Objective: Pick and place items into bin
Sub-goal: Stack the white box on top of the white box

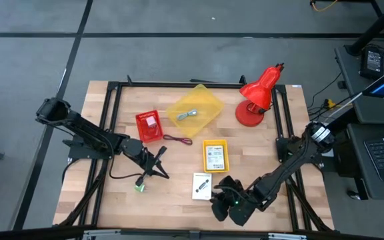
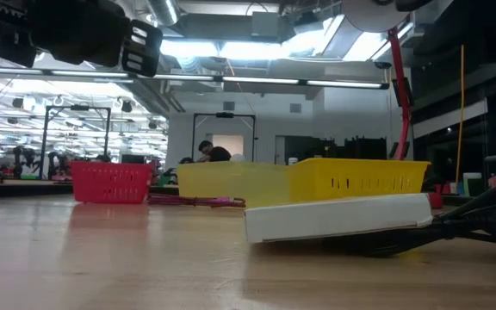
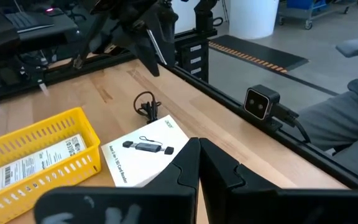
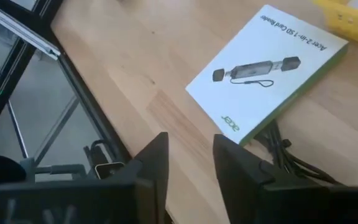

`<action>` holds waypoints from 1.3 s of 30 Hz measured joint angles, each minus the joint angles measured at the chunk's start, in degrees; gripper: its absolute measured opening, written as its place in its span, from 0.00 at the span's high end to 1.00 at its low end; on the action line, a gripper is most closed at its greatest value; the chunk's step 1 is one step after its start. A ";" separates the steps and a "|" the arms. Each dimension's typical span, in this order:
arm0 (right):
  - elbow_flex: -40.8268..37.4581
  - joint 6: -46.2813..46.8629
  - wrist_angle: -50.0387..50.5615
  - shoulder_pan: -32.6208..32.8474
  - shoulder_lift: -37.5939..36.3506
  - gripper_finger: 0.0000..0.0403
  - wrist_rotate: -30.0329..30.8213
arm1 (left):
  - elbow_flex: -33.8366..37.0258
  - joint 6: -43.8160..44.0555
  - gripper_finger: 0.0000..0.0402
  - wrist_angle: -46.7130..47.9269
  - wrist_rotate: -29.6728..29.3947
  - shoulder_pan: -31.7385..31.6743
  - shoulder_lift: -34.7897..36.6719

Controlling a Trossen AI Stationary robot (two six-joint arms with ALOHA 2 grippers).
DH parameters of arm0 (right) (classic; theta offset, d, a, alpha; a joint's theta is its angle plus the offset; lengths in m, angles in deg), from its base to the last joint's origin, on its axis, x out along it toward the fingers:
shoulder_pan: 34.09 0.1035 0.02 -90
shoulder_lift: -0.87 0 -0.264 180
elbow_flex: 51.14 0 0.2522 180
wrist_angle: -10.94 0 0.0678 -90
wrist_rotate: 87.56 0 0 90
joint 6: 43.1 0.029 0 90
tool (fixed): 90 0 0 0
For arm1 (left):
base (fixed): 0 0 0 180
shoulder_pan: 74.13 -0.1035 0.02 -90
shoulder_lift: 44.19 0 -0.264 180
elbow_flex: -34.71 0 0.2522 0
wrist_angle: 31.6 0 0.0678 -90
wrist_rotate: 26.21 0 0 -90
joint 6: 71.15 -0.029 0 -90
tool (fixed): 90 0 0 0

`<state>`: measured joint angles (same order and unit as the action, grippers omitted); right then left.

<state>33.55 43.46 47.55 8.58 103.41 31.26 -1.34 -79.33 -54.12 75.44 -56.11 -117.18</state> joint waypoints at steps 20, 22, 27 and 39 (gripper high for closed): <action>-0.08 0.36 3.71 -2.56 0.40 0.67 -3.51 | 0.00 1.51 0.99 0.02 0.01 0.00 0.02; -0.08 0.39 3.66 -2.60 1.16 0.67 -3.96 | 0.00 1.61 0.99 0.04 0.01 0.00 0.02; -0.08 0.53 3.19 -3.32 3.53 0.67 -8.17 | 0.00 1.59 0.99 0.04 0.03 0.00 0.02; -0.10 0.20 3.93 -5.12 5.57 0.67 -9.16 | 0.00 1.61 0.99 0.06 0.03 0.00 0.02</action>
<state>33.45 43.66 51.48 3.46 108.98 22.10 -1.34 -77.72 -54.06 75.47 -56.11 -117.15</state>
